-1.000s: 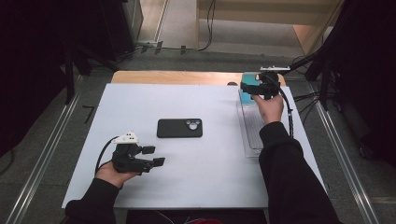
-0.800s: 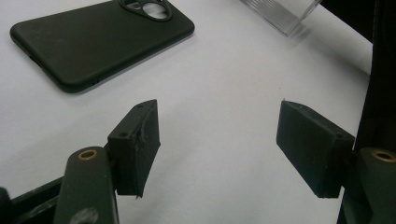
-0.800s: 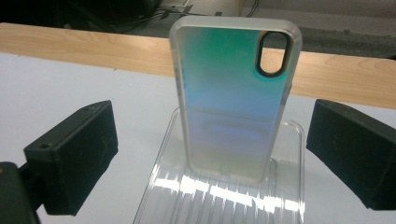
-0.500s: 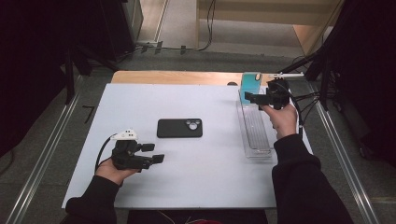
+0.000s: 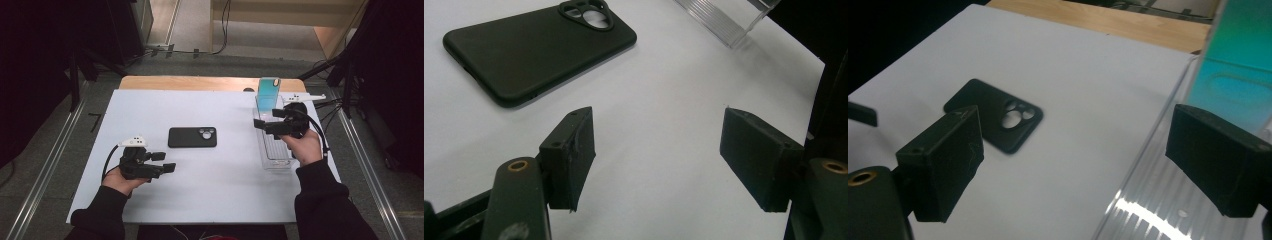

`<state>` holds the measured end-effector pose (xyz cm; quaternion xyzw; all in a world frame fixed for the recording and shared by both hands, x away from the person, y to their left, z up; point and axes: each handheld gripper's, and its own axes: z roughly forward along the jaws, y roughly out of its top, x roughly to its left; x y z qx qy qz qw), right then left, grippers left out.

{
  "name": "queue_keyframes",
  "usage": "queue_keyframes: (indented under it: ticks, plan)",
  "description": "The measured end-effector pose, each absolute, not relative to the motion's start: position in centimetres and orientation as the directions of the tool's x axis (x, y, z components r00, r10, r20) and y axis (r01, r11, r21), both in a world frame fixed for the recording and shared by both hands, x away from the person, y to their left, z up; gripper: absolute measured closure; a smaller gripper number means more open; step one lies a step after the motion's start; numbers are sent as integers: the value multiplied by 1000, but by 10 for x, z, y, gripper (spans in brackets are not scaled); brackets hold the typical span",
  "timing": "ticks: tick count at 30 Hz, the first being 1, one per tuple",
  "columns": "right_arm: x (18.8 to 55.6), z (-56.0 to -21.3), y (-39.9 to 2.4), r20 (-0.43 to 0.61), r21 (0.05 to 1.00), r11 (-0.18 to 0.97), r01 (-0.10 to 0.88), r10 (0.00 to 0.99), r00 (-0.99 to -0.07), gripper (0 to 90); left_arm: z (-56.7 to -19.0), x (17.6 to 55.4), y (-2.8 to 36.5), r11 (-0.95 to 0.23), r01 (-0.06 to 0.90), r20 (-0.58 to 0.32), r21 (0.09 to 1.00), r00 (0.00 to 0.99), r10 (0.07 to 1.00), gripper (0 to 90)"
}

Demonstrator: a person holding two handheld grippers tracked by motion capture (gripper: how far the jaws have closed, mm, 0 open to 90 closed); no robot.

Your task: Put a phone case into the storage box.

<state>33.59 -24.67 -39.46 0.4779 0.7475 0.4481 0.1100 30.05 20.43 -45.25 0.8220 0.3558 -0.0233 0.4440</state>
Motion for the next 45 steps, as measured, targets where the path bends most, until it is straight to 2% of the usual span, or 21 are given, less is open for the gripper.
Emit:
queue_keyframes:
  ticks: [4, 6, 12, 18, 30, 40, 45]
  plan:
    - [324, -397, -242, 267, 768, 174, 616, 788, -555, 71, -452, 301, 205, -352, 607, -358, 713, 746, 562, 308]
    - [317, -399, -239, 275, 764, 183, 619, 775, -569, 154, -452, 302, 205, -348, 611, -365, 711, 744, 560, 307]
    - [300, -409, -227, 274, 761, 241, 603, 723, -635, 159, -452, 302, 208, -346, 620, -372, 704, 737, 564, 308]
    - [280, -419, -220, 276, 761, 288, 581, 667, -692, 208, -449, 301, 208, -336, 619, -373, 710, 735, 565, 307]
    - [261, -445, -234, 277, 755, 343, 559, 606, -746, 214, -451, 300, 206, -346, 619, -374, 705, 739, 560, 308]
    - [251, -458, -240, 267, 743, 375, 555, 595, -758, 214, -450, 300, 205, -338, 617, -378, 711, 741, 556, 307]
    - [248, -465, -243, 297, 726, 379, 574, 580, -759, 213, -449, 302, 206, -344, 608, -366, 715, 746, 556, 307]
